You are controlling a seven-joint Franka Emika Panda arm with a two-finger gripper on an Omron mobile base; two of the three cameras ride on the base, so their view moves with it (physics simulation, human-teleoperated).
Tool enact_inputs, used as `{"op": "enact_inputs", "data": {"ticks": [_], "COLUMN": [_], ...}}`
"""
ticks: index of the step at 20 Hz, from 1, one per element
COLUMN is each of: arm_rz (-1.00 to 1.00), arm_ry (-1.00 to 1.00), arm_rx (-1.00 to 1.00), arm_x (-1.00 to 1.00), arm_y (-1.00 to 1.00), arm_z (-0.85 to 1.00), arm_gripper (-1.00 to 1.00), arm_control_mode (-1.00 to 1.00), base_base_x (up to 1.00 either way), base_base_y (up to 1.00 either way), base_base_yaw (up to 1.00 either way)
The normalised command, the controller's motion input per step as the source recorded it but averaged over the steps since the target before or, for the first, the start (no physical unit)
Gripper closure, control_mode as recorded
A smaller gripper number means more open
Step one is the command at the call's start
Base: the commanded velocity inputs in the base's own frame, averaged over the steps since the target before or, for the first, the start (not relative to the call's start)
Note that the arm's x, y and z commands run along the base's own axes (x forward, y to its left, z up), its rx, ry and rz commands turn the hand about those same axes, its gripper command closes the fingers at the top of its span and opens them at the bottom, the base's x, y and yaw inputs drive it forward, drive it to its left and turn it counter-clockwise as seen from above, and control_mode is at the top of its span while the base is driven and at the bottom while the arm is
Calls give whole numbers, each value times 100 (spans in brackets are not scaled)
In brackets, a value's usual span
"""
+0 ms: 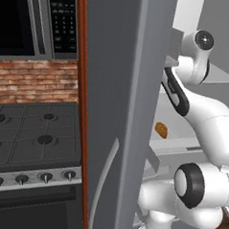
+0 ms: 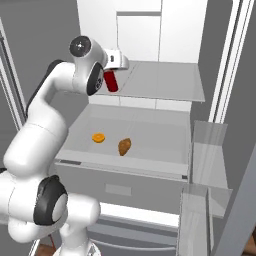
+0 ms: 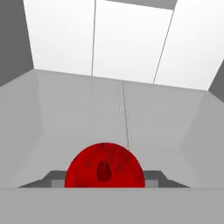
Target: Place the mayonnaise and ketchup from the counter to the top shelf of the fridge. If the existing items in the fridge are on the top shelf, move them to other shelves.
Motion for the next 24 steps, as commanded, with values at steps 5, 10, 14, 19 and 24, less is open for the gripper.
{"op": "enact_inputs", "data": {"ticks": [5,10,14,19,24], "arm_rz": [0,0,0,0,0], "arm_ry": [2,0,0,0,-5], "arm_rx": [1,3,2,5,7], "arm_x": [51,61,51,21,25], "arm_y": [-3,-2,-5,-12,-5], "arm_z": [-30,-22,-45,-67,-42], "arm_gripper": [100,100,100,100,-100], "arm_control_mode": [-100,-100,-100,-100,-100], "base_base_x": [0,0,0,0,0], "base_base_y": [0,0,0,0,0], "base_base_yaw": [0,0,0,0,0]}}
